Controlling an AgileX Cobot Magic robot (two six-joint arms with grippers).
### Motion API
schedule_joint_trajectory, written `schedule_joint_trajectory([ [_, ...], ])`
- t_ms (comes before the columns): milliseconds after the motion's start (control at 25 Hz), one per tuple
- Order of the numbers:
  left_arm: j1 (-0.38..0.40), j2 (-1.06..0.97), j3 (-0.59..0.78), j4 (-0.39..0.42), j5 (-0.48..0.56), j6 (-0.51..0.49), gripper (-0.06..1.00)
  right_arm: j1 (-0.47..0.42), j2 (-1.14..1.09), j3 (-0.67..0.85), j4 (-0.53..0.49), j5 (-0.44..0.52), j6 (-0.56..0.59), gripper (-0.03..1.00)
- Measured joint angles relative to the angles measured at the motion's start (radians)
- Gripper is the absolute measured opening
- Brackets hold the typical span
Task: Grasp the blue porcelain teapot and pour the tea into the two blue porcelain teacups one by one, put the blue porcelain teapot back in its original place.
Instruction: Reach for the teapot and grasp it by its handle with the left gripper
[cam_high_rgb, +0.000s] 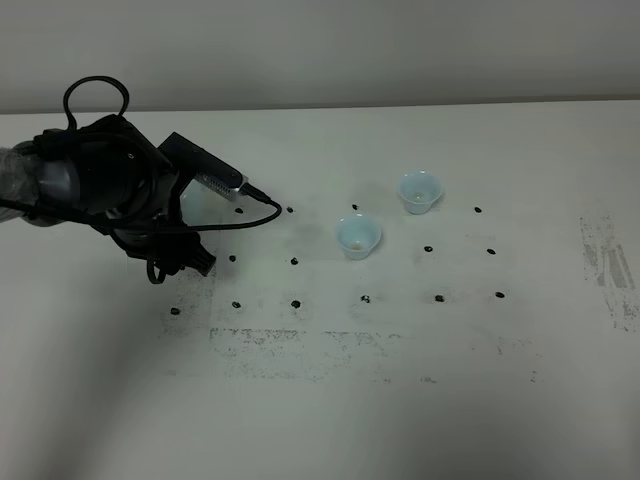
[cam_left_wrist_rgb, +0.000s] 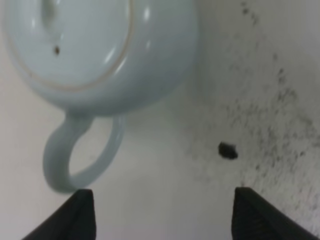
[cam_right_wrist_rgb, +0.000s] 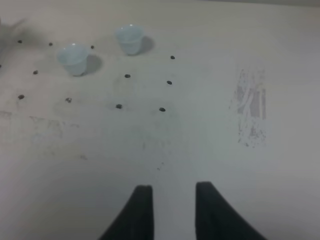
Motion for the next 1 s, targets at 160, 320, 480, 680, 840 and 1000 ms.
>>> schedule_joint_trajectory([
  [160,0.000,0.000,0.000,-0.061,0.068,-0.002,0.59,0.000,0.000,0.000,0.000,0.000,0.000,0.24],
  [320,0.000,-0.027,0.001,-0.133,0.136,0.008,0.59,0.000,0.000,0.000,0.000,0.000,0.000,0.24],
  [480,0.000,-0.122,0.001,-0.153,0.221,0.032,0.59,0.000,0.000,0.000,0.000,0.000,0.000,0.24],
  [680,0.000,-0.232,0.001,-0.145,0.249,0.218,0.56,0.000,0.000,0.000,0.000,0.000,0.000,0.24],
  [840,0.009,-0.272,0.001,-0.145,0.308,0.346,0.50,0.000,0.000,0.000,0.000,0.000,0.000,0.24],
  [1000,0.049,-0.274,0.001,-0.179,0.391,0.372,0.42,0.000,0.000,0.000,0.000,0.000,0.002,0.24],
])
